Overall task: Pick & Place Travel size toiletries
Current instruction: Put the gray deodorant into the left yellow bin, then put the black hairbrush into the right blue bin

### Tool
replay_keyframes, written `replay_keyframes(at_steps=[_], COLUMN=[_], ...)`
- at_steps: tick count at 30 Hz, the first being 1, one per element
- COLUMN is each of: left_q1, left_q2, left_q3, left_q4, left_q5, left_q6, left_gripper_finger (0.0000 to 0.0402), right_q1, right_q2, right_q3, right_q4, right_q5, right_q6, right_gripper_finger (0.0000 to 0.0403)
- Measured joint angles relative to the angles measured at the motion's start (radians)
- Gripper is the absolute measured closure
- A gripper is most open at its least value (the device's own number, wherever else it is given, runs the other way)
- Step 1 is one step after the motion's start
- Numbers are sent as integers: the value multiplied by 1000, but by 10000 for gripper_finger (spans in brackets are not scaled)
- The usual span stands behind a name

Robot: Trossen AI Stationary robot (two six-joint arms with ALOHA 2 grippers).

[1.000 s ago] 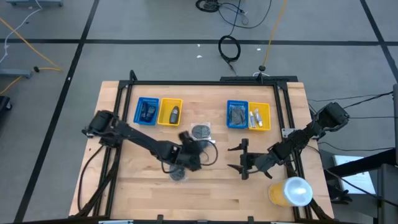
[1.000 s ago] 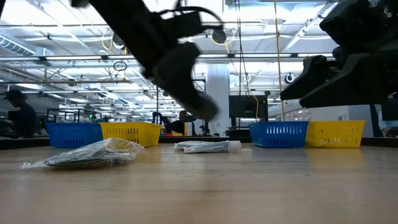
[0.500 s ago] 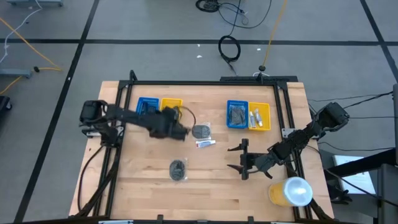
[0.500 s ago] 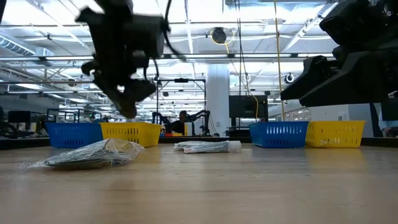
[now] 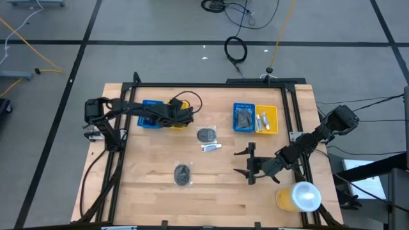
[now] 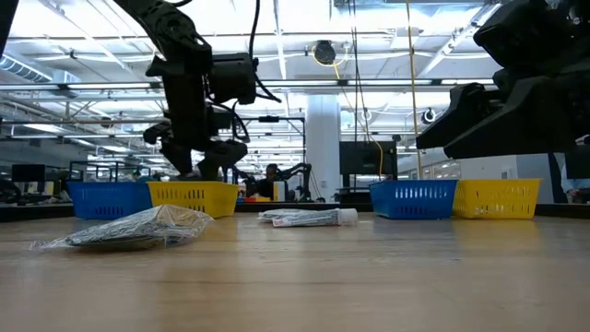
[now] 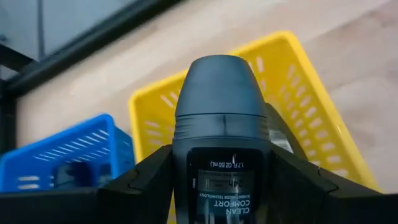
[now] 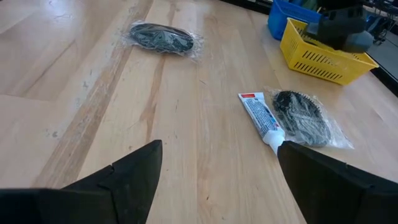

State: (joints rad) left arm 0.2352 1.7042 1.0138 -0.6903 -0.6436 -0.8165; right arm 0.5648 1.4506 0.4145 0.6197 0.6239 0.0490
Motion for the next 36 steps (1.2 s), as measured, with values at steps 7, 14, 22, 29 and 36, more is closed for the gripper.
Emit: replay_keyframes(at_steps=[7,14,22,29,36], left_q1=[0,0,0,2,14], left_q2=[0,4,4,4,4], left_q3=[0,0,0,0,1], left_q4=[-12,-18,-19,-29,-77], left_q5=[93,89,96,109,93], left_q6=[-32,-48,-48,-49,-73], left_gripper_finger=[177,176,174,140,116], right_q1=[0,0,0,0,0], right_q2=[0,0,0,0,0], right_q3=[0,0,0,0,0], right_q4=[-3,-3,-4,-4,-4], right_q5=[0,0,0,0,0], right_q6=[18,18,18,18,18], right_gripper_finger=[94,94,94,94,94])
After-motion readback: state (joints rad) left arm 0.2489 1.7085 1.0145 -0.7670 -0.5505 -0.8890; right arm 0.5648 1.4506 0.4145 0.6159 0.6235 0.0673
